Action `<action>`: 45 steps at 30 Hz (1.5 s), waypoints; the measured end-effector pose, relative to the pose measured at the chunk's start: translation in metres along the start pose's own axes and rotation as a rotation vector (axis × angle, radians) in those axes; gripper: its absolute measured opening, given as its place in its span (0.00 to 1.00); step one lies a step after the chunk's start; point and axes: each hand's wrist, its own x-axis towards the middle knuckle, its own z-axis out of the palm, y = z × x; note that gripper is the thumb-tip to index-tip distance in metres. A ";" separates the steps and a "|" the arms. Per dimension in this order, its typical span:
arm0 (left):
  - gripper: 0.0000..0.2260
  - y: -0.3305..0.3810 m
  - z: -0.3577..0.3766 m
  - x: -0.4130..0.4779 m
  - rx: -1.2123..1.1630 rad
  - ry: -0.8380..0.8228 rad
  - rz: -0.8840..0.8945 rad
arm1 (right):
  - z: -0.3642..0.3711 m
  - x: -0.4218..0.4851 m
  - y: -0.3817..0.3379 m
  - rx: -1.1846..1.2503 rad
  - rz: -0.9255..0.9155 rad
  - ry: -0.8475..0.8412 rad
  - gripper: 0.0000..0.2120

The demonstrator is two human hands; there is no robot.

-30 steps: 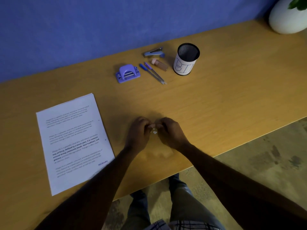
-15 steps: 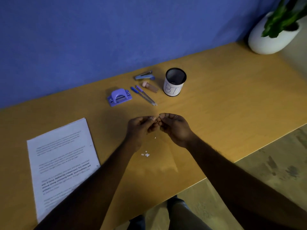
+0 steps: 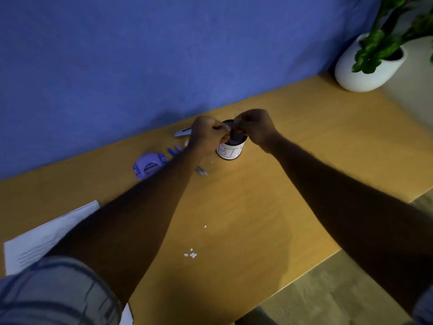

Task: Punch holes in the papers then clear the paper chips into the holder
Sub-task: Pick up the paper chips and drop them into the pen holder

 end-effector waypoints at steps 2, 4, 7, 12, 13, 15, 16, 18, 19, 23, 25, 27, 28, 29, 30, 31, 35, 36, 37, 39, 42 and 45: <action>0.07 0.002 0.002 0.015 0.252 -0.021 0.087 | -0.006 0.019 -0.002 -0.422 -0.100 -0.044 0.05; 0.07 0.006 0.002 0.026 0.461 -0.081 0.167 | -0.007 0.030 -0.005 -0.664 -0.159 -0.138 0.09; 0.08 0.013 0.004 0.037 0.652 -0.163 0.240 | -0.005 0.036 -0.008 -0.817 -0.213 -0.194 0.12; 0.09 0.020 0.001 0.042 0.760 -0.204 0.337 | -0.006 0.041 -0.011 -0.881 -0.262 -0.136 0.09; 0.09 0.020 0.001 0.042 0.775 -0.195 0.361 | -0.007 0.042 -0.012 -0.889 -0.263 -0.132 0.09; 0.08 0.021 0.000 0.042 0.809 -0.157 0.396 | -0.007 0.041 -0.014 -0.911 -0.264 -0.133 0.10; 0.08 0.022 -0.001 0.042 0.833 -0.139 0.407 | -0.007 0.040 -0.015 -0.926 -0.260 -0.136 0.09; 0.08 0.024 -0.001 0.042 0.897 -0.128 0.419 | -0.006 0.037 -0.016 -0.975 -0.257 -0.145 0.09; 0.09 0.024 -0.001 0.041 0.927 -0.133 0.423 | -0.005 0.036 -0.017 -1.004 -0.262 -0.156 0.09; 0.08 0.023 -0.006 0.037 1.056 -0.179 0.479 | -0.005 0.033 -0.018 -1.062 -0.294 -0.214 0.12; 0.10 0.021 -0.008 0.035 1.092 -0.202 0.518 | -0.008 0.031 -0.018 -1.074 -0.298 -0.224 0.12; 0.09 0.022 -0.011 0.034 1.046 -0.188 0.521 | -0.009 0.029 -0.018 -1.080 -0.305 -0.207 0.12; 0.09 0.023 -0.012 0.032 1.015 -0.177 0.515 | -0.010 0.028 -0.019 -1.082 -0.311 -0.189 0.12; 0.08 0.024 -0.012 0.031 0.977 -0.167 0.507 | -0.010 0.026 -0.019 -1.077 -0.320 -0.168 0.11; 0.08 0.025 -0.013 0.029 0.933 -0.160 0.501 | -0.010 0.024 -0.019 -1.051 -0.329 -0.140 0.10; 0.08 0.025 -0.014 0.027 0.889 -0.154 0.493 | -0.011 0.021 -0.019 -0.999 -0.341 -0.104 0.09; 0.09 0.015 -0.025 0.014 0.723 -0.095 0.484 | -0.005 -0.011 -0.005 -0.707 -0.461 0.060 0.08; 0.09 0.009 -0.030 0.008 0.662 -0.073 0.474 | -0.001 -0.023 0.002 -0.644 -0.492 0.070 0.08; 0.09 0.003 -0.035 0.002 0.604 -0.053 0.459 | 0.005 -0.036 0.011 -0.595 -0.519 0.059 0.07; 0.07 -0.015 -0.045 -0.012 0.529 -0.013 0.410 | 0.020 -0.057 0.032 -0.545 -0.515 -0.006 0.07; 0.07 -0.047 -0.055 -0.037 0.466 -0.019 0.313 | 0.048 -0.074 0.065 -0.575 -0.368 -0.136 0.09; 0.08 -0.081 -0.059 -0.065 0.460 0.007 0.235 | 0.067 -0.080 0.086 -0.650 -0.314 -0.204 0.17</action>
